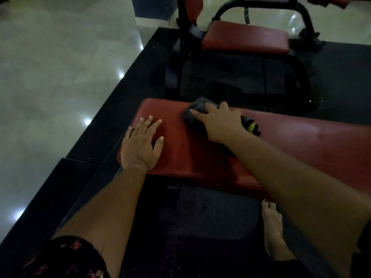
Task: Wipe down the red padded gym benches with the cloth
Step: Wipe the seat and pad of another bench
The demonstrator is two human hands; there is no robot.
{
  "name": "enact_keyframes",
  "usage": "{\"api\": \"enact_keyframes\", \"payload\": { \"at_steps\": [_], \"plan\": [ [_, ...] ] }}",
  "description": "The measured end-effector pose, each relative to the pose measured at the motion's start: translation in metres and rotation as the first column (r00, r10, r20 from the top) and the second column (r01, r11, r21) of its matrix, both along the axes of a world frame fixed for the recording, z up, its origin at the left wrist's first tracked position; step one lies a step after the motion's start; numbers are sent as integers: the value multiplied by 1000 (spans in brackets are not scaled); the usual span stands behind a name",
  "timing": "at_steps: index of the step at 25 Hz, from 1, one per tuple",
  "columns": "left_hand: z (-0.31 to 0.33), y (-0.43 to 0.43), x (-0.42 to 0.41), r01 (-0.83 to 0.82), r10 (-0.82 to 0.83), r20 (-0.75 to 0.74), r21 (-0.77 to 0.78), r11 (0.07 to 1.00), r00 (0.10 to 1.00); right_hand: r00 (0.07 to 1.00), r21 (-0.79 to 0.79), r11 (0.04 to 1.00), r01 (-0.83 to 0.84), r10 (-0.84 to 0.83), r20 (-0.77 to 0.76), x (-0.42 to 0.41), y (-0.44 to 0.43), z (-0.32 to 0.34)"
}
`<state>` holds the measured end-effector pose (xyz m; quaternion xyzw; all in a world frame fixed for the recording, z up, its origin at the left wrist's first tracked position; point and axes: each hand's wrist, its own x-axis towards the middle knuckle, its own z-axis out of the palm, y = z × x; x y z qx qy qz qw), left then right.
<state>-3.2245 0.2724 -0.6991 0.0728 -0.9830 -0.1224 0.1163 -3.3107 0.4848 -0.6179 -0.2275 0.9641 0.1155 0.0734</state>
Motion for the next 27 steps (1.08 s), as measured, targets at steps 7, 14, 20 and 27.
{"api": "enact_keyframes", "payload": {
  "at_steps": [7, 14, 20, 27],
  "plan": [
    [4, 3, 2, 0, 0, 12, -17, 1000, 1000, 993, -20, 993, -119, 119, -20, 118, 10, -12],
    [9, 2, 3, 11, -9, 99, -14, 1000, 995, 984, -74, 981, -177, 177, -4, 120, 1, -14],
    [18, -9, 6, -131, 129, 37, 62, 989, 991, 992, -162, 983, -83, 97, 78, 51, -23, -7],
    [-3, -15, 15, -278, 284, 11, 236, 931, 959, 978, -392, 899, 197, -210, 9, -16, -44, -25]
  ]
}}
